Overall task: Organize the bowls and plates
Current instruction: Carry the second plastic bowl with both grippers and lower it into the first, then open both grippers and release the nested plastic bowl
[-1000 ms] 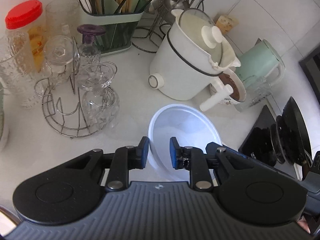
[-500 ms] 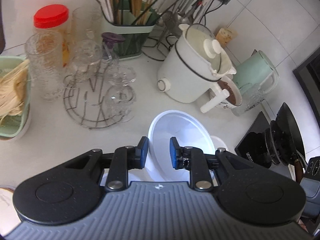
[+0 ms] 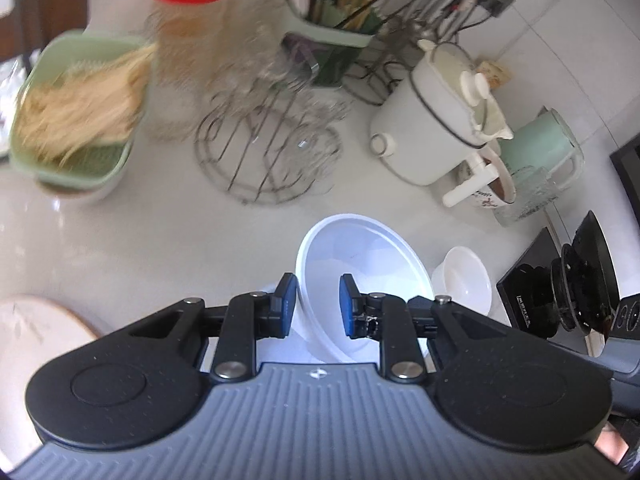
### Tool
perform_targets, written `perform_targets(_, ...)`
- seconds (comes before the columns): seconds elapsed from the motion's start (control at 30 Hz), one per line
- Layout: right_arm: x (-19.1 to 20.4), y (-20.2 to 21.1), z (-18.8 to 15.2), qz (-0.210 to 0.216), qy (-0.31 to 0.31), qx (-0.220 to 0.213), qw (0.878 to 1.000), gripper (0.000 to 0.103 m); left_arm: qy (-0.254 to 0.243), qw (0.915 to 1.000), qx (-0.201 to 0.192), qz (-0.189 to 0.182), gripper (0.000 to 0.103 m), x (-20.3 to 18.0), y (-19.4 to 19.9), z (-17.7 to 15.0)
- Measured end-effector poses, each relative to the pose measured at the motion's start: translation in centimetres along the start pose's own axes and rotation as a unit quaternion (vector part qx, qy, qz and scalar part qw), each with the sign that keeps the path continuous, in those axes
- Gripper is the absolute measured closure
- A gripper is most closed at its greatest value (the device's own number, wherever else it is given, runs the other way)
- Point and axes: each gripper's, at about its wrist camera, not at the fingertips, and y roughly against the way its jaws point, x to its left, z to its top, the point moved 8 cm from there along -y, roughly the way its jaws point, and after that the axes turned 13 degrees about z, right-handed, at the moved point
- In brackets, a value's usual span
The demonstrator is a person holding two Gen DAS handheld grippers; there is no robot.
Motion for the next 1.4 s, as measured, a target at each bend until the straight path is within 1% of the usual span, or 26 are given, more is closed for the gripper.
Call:
perform_targets(0.17, 0.2, -1.6, -1.7, -0.008, 0.002, 0.031, 1.0, 0.078, 0.024, 0.9996, 0.015, 0.002, 0.078, 1.9, -0.1, -1.6)
perform_targets(0.33, 0.4, -2.7, -3.3, -0.018, 0.014, 0.053, 0.998, 0.078, 0.025, 0.9993, 0.024, 0.01, 0.077, 2.9, -1.0, -2.5)
perform_targets(0.43, 0.5, -3.2, -3.9, -0.027, 0.021, 0.059, 0.998, 0.078, 0.023, 0.9992, 0.029, 0.015, 0.077, 3.3, -1.8, -2.9)
perform_targets(0.53, 0.6, -3.5, -4.0, -0.033, 0.045, 0.053, 0.997, 0.078, 0.024, 0.9988, 0.034, 0.025, 0.077, 3.7, -2.5, -3.0)
perform_targets(0.6, 0.6, -3.8, -4.0, -0.032, 0.048, 0.059, 0.997, 0.077, 0.012, 0.999, 0.03, 0.029, 0.076, 3.6, -2.4, -2.9)
perform_targets(0.67, 0.7, -3.8, -4.0, -0.036, 0.053, 0.055, 0.996, 0.076, 0.001, 0.9988, 0.034, 0.034, 0.067, 3.4, -2.4, -2.9)
perform_targets(0.7, 0.8, -3.8, -4.0, -0.039, 0.058, 0.054, 0.996, 0.076, 0.0, 0.9989, 0.032, 0.034, 0.065, 3.4, -2.2, -2.8)
perform_targets(0.73, 0.9, -3.6, -4.0, -0.04, 0.06, 0.052, 0.996, 0.076, 0.001, 0.9991, 0.028, 0.032, 0.06, 3.3, -2.0, -2.7)
perform_targets(0.77, 1.0, -3.5, -4.0, -0.041, 0.062, 0.049, 0.996, 0.072, -0.001, 0.9993, 0.024, 0.031, 0.056, 3.2, -1.7, -2.6)
perform_targets(0.8, 1.1, -3.4, -4.0, -0.04, 0.063, 0.046, 0.996, 0.065, -0.002, 0.9994, 0.02, 0.029, 0.055, 3.1, -1.5, -2.5)
perform_targets(0.87, 1.3, -3.0, -3.8, -0.036, 0.067, 0.038, 0.996, 0.056, 0.0, 0.9995, 0.015, 0.027, 0.054, 3.0, -1.0, -2.3)
perform_targets(0.97, 1.6, -2.1, -3.5, -0.036, 0.069, 0.026, 0.997, 0.056, -0.001, 0.9998, 0.006, 0.019, 0.054, 2.6, -0.1, -1.9)
perform_targets(1.3, 3.0, 1.9, -1.3, -0.026, 0.081, -0.021, 0.996, 0.056, -0.031, 0.9987, -0.037, 0.019, 0.054, -0.4, 3.5, -0.7)
perform_targets(1.4, 3.5, 2.9, -0.8, -0.03, 0.095, -0.032, 0.995, 0.056, -0.037, 0.9978, -0.051, 0.019, 0.054, -1.4, 4.5, -0.6)
